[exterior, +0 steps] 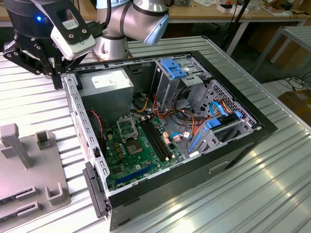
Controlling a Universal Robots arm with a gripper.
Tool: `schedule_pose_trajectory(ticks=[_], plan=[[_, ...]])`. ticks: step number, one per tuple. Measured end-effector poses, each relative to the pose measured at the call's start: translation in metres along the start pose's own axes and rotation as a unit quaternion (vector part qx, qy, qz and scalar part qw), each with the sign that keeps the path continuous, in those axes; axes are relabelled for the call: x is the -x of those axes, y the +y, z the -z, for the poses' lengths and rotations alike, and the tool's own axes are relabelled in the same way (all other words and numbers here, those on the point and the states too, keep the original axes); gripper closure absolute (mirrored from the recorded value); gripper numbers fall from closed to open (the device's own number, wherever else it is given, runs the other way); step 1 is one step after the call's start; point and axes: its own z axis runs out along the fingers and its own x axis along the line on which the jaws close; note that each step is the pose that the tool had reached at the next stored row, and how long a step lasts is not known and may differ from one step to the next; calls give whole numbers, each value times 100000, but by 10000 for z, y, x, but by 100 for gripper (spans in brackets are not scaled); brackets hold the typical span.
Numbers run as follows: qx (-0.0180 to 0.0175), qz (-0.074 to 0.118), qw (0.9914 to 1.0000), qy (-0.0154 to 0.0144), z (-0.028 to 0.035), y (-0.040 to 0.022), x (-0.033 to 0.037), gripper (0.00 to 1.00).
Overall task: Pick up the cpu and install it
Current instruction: 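Reach for the cpu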
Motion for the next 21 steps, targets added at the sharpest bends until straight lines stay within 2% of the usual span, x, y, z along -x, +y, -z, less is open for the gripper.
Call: schedule_pose_trajectory(ticks=[21], plan=[[-1,0,100000,0,2,-10,-127,89]])
